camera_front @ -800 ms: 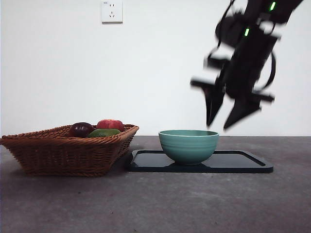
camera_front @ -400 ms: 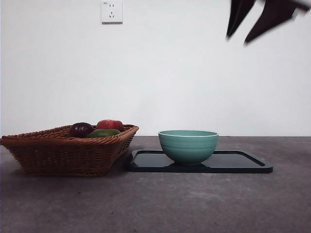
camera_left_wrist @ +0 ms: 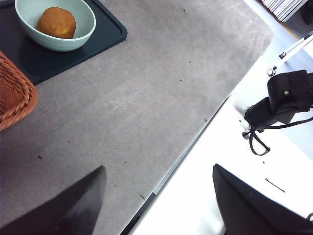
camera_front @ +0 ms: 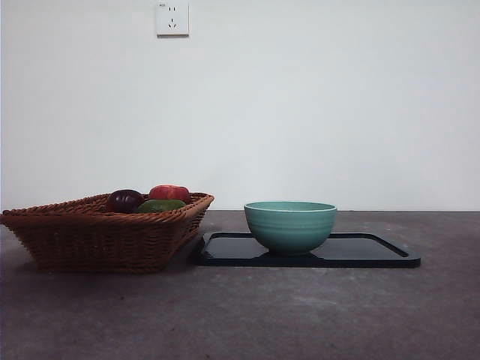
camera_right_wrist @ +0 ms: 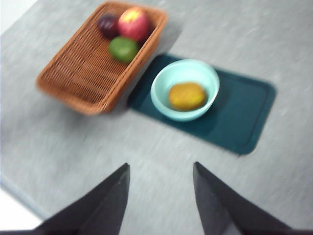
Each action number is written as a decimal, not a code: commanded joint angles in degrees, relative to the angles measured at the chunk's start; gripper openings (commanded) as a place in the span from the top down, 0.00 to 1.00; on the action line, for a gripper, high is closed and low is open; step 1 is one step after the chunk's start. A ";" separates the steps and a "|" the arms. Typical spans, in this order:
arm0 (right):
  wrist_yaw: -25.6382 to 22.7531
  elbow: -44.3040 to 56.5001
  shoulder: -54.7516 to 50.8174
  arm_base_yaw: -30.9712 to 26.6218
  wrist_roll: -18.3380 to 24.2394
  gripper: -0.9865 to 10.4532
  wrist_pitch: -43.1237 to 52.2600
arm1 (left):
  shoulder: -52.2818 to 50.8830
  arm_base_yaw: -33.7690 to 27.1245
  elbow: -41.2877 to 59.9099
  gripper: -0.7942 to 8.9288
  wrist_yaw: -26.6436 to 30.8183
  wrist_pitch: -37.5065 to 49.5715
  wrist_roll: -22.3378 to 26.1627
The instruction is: Pick up the wifruite, put it on the bowl, pick up the plate, put it on desk
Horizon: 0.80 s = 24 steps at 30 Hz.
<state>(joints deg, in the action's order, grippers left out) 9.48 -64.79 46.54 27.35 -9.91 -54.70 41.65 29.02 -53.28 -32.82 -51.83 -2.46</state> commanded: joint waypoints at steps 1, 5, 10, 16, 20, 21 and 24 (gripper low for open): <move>0.85 3.98 -4.00 1.46 -1.31 0.73 0.22 | 0.26 0.31 -0.57 0.57 -0.17 0.63 0.52; 6.80 10.62 -9.92 2.58 -2.19 0.73 0.20 | 0.26 0.31 -0.57 0.57 -0.17 0.61 0.50; 10.64 16.17 -15.15 2.91 -3.65 0.73 0.15 | 0.26 0.31 -0.57 0.57 -0.15 0.59 0.48; 10.62 17.03 -16.85 2.91 -3.65 0.73 -0.24 | 0.26 0.31 -0.57 0.57 -0.17 0.57 0.48; 10.62 17.03 -16.81 2.91 -3.65 0.73 -0.24 | 0.26 0.31 -0.57 0.57 -0.17 0.57 0.48; 10.62 17.03 -16.81 2.91 -3.65 0.73 -0.24 | 0.26 0.31 -0.57 0.57 -0.15 0.57 0.48; 10.60 17.03 -16.81 2.91 -3.65 0.73 -0.24 | 0.26 0.31 -0.57 0.57 -0.17 0.57 0.48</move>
<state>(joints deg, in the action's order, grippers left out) 19.86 -47.31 29.50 29.91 -12.97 -55.40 41.65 29.02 -53.28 -32.82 -51.66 -2.46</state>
